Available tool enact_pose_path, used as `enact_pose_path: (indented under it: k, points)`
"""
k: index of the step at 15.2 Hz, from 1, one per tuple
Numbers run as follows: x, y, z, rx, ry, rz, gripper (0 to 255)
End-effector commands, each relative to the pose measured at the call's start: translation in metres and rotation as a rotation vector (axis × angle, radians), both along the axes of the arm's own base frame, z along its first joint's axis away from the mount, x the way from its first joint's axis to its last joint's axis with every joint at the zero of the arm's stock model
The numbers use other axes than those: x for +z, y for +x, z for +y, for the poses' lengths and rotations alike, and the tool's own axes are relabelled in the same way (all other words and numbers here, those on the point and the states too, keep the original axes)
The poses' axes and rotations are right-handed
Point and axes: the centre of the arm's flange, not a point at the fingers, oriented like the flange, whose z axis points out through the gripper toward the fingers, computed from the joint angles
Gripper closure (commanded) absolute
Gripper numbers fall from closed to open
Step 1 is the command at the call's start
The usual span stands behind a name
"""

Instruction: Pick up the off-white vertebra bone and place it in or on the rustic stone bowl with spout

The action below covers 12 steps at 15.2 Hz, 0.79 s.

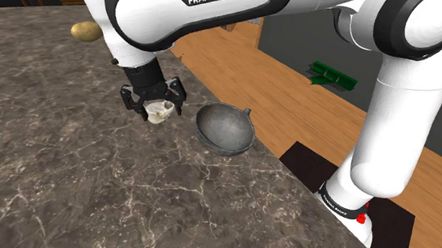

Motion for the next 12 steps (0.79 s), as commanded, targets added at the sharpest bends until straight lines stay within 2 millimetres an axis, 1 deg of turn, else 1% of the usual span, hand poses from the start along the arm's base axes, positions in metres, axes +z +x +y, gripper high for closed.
enact_pose_path:
  k: [1,8,9,12]
  points:
    - [-0.0084,-0.0013,-0.0012,0.0,0.0,0.0,0]
    - [-0.0083,-0.0013,-0.0012,0.0,0.0,0.0,0]
    - [-0.0083,-0.0013,-0.0012,0.0,0.0,0.0,255]
    - [-0.0083,-0.0013,-0.0012,0.0,0.0,0.0,255]
